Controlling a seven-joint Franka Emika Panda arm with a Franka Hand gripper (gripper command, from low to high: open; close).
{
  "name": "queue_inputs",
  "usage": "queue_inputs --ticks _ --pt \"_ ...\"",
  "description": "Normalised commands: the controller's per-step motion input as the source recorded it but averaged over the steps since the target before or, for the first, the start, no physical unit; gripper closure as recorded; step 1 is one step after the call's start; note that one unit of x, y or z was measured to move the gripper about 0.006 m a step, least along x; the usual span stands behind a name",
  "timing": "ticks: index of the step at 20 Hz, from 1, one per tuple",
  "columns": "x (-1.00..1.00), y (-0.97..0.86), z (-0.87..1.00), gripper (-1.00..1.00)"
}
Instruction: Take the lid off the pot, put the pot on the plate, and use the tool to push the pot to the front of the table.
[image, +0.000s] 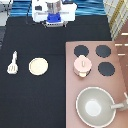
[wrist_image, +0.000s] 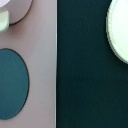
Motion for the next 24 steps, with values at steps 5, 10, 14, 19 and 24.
queue_inputs --ticks 5,10,14,19,24 --pt "0.38 0.58 0.52 -1.0" --pt "0.71 0.72 0.77 -1.0" --pt "0.84 0.65 0.68 -1.0" --pt "0.92 0.58 0.55 -1.0" --pt "0.95 0.59 0.13 -1.0"
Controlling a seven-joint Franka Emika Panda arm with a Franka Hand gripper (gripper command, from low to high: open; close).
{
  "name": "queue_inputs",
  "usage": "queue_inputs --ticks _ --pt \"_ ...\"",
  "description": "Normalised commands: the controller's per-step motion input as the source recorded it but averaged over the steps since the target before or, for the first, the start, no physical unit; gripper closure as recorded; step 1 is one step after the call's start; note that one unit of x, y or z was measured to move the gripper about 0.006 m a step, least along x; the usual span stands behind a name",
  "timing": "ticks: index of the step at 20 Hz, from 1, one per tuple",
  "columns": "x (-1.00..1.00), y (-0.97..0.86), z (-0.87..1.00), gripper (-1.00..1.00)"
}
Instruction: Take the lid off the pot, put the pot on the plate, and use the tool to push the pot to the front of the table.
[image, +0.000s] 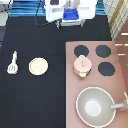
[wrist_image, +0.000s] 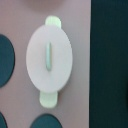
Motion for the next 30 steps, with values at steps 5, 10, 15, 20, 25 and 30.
queue_inputs --ticks 5,10,15,20,25,30 --pt "0.89 0.64 -0.11 -1.0" --pt "0.79 0.7 -0.26 -1.0" --pt "0.74 0.66 -0.44 -1.0" --pt "0.6 0.35 -0.56 -1.0" --pt "0.24 0.05 -0.66 -1.0" --pt "-0.27 -0.01 -0.42 -1.0"
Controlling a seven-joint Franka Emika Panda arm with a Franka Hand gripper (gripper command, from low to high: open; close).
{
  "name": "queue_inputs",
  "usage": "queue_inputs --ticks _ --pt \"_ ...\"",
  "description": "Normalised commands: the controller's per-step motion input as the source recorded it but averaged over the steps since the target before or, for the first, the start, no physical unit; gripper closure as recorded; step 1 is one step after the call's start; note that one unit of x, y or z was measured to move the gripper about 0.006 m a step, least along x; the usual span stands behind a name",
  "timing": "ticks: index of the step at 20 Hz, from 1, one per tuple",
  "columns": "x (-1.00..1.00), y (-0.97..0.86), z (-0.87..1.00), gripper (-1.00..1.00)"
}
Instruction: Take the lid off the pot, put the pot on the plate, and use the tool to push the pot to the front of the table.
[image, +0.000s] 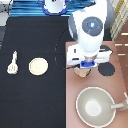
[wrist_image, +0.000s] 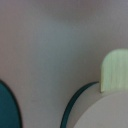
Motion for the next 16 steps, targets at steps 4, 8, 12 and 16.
queue_inputs --ticks 4,8,12,16 --pt "-0.69 0.0 -0.32 -1.0" --pt "-0.72 -0.01 -0.27 -1.0" --pt "-0.57 -0.01 -0.31 1.0" --pt "-0.44 0.0 -0.04 1.0"
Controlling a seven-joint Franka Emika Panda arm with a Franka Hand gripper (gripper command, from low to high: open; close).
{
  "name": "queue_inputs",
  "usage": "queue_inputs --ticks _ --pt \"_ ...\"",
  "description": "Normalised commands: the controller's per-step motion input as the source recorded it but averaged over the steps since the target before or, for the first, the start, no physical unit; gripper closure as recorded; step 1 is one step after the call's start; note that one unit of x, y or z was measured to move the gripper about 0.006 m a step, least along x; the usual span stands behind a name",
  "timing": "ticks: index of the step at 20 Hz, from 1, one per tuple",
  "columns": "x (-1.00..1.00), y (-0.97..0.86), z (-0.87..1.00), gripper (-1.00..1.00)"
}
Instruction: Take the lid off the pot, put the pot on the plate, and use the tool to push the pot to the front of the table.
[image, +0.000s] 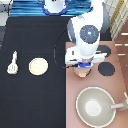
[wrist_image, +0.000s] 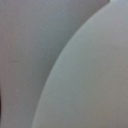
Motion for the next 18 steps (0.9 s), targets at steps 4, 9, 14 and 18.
queue_inputs --ticks 4,9,14,18 --pt "-0.4 0.0 -0.2 1.0" --pt "-0.47 -0.03 -0.41 1.0" --pt "-0.45 -0.04 -0.25 1.0" --pt "-0.5 -0.07 0.08 1.0"
